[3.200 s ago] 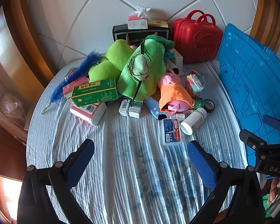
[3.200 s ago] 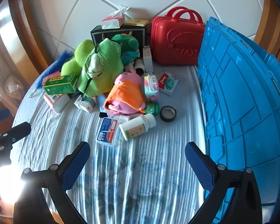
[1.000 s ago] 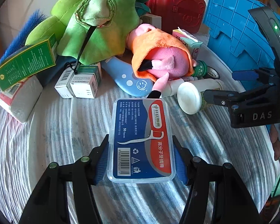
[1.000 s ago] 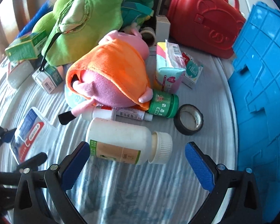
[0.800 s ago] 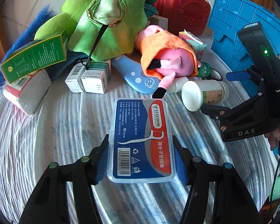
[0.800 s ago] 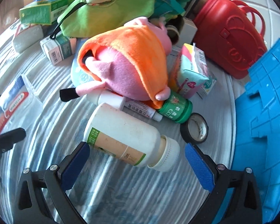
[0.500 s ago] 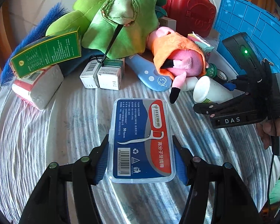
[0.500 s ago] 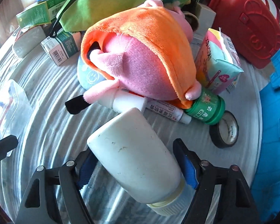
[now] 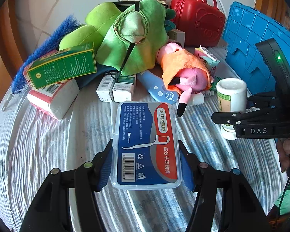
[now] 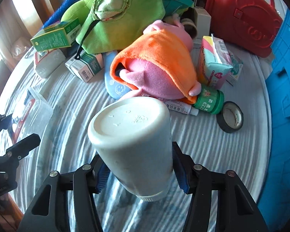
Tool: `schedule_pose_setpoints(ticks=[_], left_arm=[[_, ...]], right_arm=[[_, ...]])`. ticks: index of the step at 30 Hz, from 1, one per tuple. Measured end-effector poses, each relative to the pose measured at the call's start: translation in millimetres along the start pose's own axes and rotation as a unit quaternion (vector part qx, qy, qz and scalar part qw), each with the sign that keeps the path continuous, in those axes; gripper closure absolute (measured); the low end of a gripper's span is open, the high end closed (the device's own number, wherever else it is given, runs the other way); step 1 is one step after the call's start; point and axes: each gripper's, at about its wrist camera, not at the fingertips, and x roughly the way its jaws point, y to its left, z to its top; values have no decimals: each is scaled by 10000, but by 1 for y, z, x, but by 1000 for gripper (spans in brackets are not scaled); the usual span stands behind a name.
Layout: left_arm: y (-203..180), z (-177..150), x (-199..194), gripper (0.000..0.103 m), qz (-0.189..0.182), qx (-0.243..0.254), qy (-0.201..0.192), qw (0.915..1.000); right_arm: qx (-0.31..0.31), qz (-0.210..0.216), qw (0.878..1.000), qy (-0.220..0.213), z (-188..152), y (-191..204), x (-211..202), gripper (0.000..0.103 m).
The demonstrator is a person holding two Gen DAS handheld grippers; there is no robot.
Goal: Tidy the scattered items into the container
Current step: 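Lift the floss box and white bottle and carry both toward the blue crate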
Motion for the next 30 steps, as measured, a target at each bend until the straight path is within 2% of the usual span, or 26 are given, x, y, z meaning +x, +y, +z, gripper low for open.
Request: schedule_pose_setpoints(ticks=[7,15,24,30], left_arm=[[-5,18,-45,43,157,26,-191,9997],[-14,48,-117,43,207,15,-510,9985],[-24,89,-211,43,234,86,-1022,9945],[-33,98,-258,43,174,203,-1348,9905]], right_arm=[[225,92,9992,-326,1,0,-57,48],[456,90,9956,-811,-6,5,-147,48],[687,107,9860,-1516,-13,7,-265,48],[711,220,9793,-1882,-25,13,-319,48]])
